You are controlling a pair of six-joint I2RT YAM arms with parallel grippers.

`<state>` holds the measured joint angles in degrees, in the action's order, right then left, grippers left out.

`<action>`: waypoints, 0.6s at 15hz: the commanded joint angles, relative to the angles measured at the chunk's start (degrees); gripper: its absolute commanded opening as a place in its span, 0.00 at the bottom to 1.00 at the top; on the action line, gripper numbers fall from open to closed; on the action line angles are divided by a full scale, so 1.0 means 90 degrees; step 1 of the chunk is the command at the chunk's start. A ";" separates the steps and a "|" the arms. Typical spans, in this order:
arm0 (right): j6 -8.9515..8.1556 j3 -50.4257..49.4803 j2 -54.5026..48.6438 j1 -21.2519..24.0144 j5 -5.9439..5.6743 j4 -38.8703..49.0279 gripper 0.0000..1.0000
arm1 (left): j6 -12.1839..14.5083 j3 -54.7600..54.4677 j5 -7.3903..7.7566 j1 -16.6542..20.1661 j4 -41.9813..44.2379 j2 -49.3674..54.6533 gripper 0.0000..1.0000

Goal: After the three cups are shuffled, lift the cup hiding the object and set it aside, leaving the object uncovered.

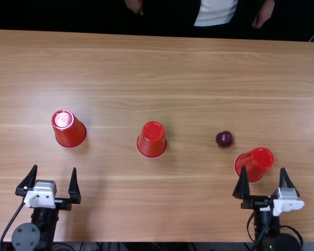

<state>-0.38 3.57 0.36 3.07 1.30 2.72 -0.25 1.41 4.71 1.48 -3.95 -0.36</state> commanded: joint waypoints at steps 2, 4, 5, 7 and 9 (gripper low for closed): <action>-0.0028 -0.0221 -0.0040 0.0059 -0.0004 0.0066 1.00 | 0.0016 -0.0157 0.0063 -0.0027 -0.0019 0.0040 1.00; -0.0028 -0.0280 -0.0040 0.0059 -0.0016 0.0054 1.00 | 0.0016 -0.0157 0.0039 -0.0027 -0.0019 0.0040 1.00; -0.0004 -0.0280 -0.0040 0.0059 -0.0027 0.0042 1.00 | 0.0016 -0.0157 0.0039 -0.0027 -0.0019 0.0040 1.00; -0.0004 -0.0280 -0.0040 0.0059 -0.0027 0.0042 1.00 | 0.0004 -0.0157 0.0074 -0.0027 -0.0019 0.0040 1.00; 0.0007 -0.0280 -0.0040 0.0059 -0.0027 0.0031 1.00 | 0.0004 -0.0157 0.0074 -0.0027 -0.0019 0.0040 1.00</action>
<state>-0.32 1.80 0.36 3.07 1.30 2.81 -0.23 1.41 4.73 1.48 -4.12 -0.36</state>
